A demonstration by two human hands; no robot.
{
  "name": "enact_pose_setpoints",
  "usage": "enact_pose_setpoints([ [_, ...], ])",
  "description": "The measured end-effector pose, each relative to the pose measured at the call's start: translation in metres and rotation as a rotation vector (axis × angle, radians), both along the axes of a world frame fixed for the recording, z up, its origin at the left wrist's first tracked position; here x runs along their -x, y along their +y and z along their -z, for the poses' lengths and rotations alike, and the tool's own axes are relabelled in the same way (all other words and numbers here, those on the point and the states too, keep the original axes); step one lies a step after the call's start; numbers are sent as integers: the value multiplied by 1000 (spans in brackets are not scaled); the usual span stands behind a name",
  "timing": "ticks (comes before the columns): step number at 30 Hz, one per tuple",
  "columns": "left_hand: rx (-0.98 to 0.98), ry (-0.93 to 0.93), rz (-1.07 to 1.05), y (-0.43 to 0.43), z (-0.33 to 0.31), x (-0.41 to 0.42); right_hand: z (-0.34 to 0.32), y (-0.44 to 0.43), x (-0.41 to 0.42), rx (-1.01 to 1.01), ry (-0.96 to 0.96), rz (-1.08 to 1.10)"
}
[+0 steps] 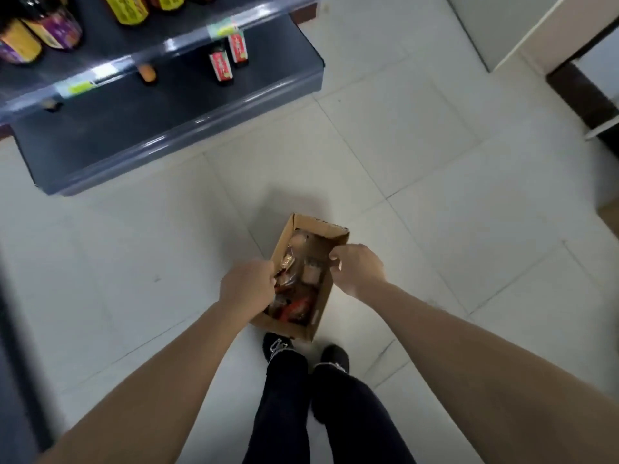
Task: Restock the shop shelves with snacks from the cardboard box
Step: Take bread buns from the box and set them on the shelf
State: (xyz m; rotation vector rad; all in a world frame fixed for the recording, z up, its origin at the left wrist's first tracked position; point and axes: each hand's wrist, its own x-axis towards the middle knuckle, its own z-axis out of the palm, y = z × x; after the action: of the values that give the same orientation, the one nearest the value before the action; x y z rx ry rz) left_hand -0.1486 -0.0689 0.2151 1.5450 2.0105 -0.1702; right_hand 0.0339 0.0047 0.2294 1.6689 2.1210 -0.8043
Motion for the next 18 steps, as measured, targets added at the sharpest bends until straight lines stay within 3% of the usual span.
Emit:
enact_pose_setpoints([
  [13, 200, -93, 86, 19, 251, -29, 255, 6, -10, 283, -37, 18],
  [18, 336, -93, 238, 5, 356, -42, 354, -1, -11, 365, -124, -182],
])
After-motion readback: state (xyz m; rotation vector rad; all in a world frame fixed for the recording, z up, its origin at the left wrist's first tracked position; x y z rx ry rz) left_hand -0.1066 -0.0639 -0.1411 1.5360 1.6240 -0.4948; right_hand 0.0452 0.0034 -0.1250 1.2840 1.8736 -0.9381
